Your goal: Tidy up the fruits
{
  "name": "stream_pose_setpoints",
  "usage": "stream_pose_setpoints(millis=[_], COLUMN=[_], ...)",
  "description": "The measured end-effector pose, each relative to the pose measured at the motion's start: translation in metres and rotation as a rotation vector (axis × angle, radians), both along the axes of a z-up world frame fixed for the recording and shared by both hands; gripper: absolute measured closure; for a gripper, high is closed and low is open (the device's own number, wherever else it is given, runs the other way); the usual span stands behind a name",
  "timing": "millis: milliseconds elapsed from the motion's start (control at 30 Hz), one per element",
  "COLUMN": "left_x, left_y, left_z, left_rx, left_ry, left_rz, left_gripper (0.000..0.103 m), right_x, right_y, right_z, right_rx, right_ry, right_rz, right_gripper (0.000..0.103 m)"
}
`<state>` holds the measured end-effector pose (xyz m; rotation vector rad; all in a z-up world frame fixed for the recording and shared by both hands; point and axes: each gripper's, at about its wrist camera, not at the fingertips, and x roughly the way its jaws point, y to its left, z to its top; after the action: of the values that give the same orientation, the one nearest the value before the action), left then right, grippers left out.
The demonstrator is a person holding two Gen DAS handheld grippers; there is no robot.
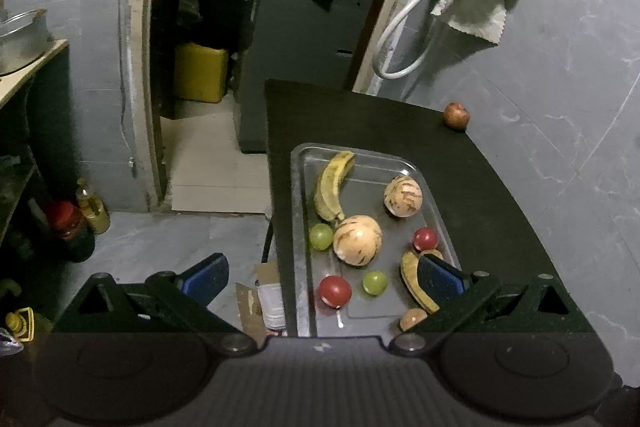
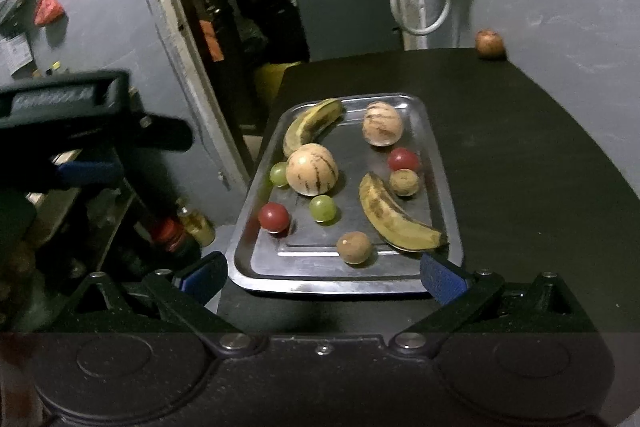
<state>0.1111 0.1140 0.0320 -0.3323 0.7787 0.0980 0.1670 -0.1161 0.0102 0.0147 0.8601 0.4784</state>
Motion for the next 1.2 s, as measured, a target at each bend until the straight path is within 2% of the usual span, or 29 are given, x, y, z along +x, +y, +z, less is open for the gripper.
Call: stream_pose_setpoints(millis=[333, 533, 1200], left_x=[-0.042, -0.063, -0.102], left_y=[0.002, 0.0, -0.036], left_z=[0.0, -0.003, 0.018], left_rx=[0.034, 0.042, 0.146], left_ry=[-0.013, -0.012, -0.079], left_rz=[0.033, 0.027, 0.045], left_gripper=[0.001, 0.001, 0.001], right_x=[-0.043, -0.058, -0.045], right_y=[-0.017, -0.029, -0.069], right_z=[0.016, 0.023, 0.037], right_rx=[-0.041, -0.066, -0.028], right_ry=[-0.128, -0.145, -0.193], right_rz=[-0.113, -0.152, -0.076], right_gripper=[0.001, 0.001, 0.001])
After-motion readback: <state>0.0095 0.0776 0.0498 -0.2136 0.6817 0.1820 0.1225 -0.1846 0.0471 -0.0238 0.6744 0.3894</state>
